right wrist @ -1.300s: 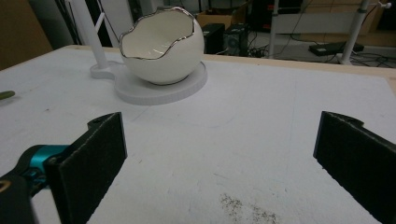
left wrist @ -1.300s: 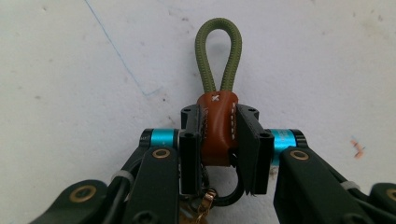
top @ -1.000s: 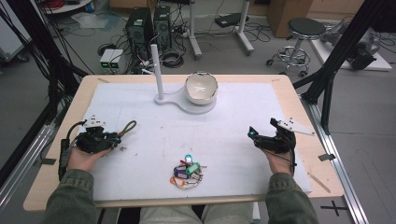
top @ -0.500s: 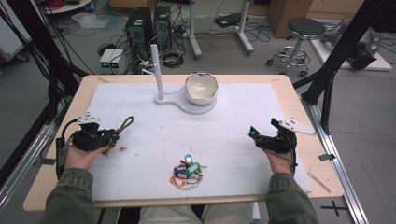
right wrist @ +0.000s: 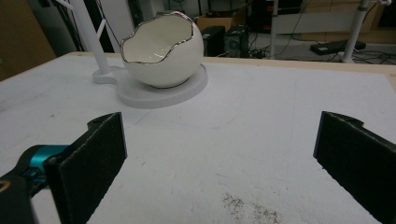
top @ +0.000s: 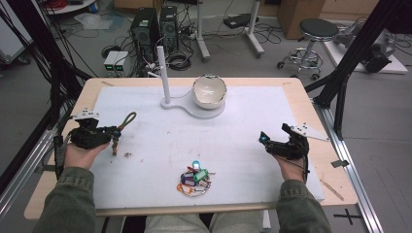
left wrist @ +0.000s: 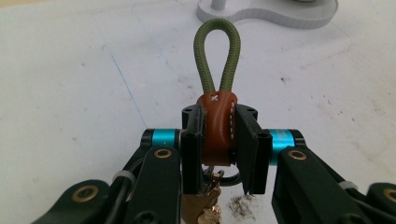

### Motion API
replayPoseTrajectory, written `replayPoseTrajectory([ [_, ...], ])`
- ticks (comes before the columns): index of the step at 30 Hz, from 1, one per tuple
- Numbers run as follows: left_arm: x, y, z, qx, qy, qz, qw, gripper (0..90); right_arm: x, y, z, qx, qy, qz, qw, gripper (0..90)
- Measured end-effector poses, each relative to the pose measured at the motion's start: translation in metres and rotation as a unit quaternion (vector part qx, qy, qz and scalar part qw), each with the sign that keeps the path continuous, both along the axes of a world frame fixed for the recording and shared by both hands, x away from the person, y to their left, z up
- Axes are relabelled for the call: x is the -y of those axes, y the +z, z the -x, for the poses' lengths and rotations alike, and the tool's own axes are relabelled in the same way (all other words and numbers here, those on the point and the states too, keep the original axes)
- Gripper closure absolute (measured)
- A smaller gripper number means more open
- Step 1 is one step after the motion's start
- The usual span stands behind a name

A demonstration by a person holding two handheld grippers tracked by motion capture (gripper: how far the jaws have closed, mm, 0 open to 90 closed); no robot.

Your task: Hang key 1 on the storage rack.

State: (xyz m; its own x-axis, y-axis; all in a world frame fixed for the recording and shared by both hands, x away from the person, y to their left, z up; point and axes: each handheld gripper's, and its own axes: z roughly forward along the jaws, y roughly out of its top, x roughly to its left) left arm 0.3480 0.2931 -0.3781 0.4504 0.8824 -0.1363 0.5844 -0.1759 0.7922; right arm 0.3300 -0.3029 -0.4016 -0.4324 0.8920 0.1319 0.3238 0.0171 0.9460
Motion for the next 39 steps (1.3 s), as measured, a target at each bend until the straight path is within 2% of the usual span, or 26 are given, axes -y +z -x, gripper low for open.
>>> replayPoseTrajectory([
  [3,-0.001,0.007,-0.004,-0.003,0.004,-0.003,1.0000,72.9,0.000,0.000,0.000,0.000,-0.001,-0.001,1.0000,1.7],
  [15,0.006,0.035,-0.025,0.009,0.010,-0.004,0.9999,72.8,0.001,0.000,0.000,0.000,0.000,-0.001,1.0000,1.7],
  [29,0.022,0.055,-0.045,0.011,0.003,-0.016,0.9998,72.8,0.000,-0.001,0.001,0.001,-0.001,0.001,1.0000,1.6],
  [33,0.025,0.062,-0.051,0.012,0.006,-0.020,0.9997,72.8,0.001,0.000,0.003,0.003,-0.002,-0.001,1.0000,1.7],
  [36,0.026,0.065,-0.057,0.013,0.011,-0.013,0.9998,72.8,0.001,0.000,0.005,0.004,-0.004,-0.008,1.0000,1.6],
  [39,0.028,0.068,-0.062,0.011,0.014,-0.019,0.9997,72.9,0.003,0.000,0.006,0.005,-0.003,-0.009,0.9999,1.7],
])
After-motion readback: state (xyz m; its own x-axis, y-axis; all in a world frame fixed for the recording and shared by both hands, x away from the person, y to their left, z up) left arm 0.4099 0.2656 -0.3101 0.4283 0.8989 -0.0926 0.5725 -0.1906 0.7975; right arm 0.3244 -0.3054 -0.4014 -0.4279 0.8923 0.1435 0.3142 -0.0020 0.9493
